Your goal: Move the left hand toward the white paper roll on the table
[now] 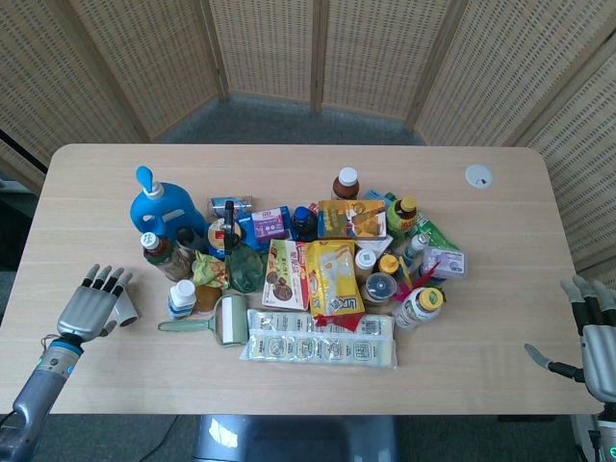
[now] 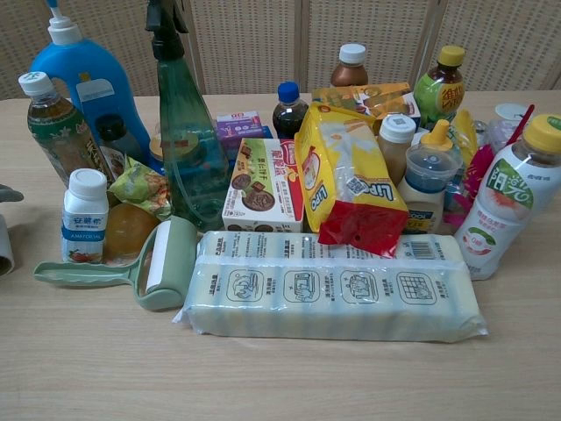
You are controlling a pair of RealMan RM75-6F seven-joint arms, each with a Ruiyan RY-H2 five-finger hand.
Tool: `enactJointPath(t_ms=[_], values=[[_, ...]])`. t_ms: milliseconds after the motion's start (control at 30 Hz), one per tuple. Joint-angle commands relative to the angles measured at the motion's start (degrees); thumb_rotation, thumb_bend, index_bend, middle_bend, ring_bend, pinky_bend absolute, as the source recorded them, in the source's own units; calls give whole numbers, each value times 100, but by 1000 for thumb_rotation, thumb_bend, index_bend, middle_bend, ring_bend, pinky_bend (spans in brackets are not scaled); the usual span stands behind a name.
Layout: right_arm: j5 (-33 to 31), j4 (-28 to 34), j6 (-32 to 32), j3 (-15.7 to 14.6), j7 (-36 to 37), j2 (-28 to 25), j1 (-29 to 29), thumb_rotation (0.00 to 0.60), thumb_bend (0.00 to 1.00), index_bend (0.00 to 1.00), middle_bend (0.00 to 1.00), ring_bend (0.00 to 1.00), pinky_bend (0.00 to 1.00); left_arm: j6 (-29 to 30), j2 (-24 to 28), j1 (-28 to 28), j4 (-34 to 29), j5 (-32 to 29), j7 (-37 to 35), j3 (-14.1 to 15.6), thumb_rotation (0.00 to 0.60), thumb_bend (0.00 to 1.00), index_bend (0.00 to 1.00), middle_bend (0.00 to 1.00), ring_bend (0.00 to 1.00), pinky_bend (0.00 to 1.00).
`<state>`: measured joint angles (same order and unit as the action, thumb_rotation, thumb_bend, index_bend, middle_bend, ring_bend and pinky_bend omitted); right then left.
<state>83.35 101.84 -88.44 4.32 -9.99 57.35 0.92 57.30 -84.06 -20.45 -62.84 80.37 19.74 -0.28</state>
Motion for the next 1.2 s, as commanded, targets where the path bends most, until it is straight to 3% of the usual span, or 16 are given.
enactJointPath(t_ms=[33, 300, 467, 767, 867, 933, 1033, 1200], values=[[-4, -8, -7, -1, 11, 2, -10, 392, 147, 0, 39, 0, 0, -127, -116, -93, 80, -40, 56, -9, 551, 319, 0, 0, 0, 0], [-9, -9, -47, -20, 49, -15, -66, 392, 147, 0, 38, 0, 0, -98, -393, -183, 342, -22, -134, -18, 553, 319, 3, 0, 1, 0], [-8, 14, -84, -24, 66, -40, -102, 388, 147, 0, 39, 0, 0, -5, -472, -163, 485, -38, -215, -21, 557, 321, 116, 20, 88, 0], [-72, 73, -45, -8, 58, -58, -107, 392, 146, 0, 39, 0, 0, -54, -571, -58, 663, -274, -250, -30, 600, 319, 283, 147, 230, 0], [-76, 86, -34, 0, 66, -54, -101, 390, 147, 0, 38, 0, 0, -120, -673, -62, 728, -388, -179, -67, 600, 319, 361, 273, 367, 18], [-83, 97, -26, 1, 70, -59, -101, 389, 147, 0, 38, 0, 0, -68, -750, -65, 793, -409, -147, -100, 600, 320, 433, 384, 478, 94], [-102, 111, -43, 9, 72, -74, -115, 390, 147, 0, 39, 0, 0, 83, -882, -58, 908, -445, -184, -194, 600, 322, 587, 592, 661, 298], [-113, 111, -66, 14, 108, -79, -137, 389, 148, 0, 39, 0, 0, 294, -916, -81, 950, -458, -377, -347, 600, 300, 654, 664, 721, 376]])
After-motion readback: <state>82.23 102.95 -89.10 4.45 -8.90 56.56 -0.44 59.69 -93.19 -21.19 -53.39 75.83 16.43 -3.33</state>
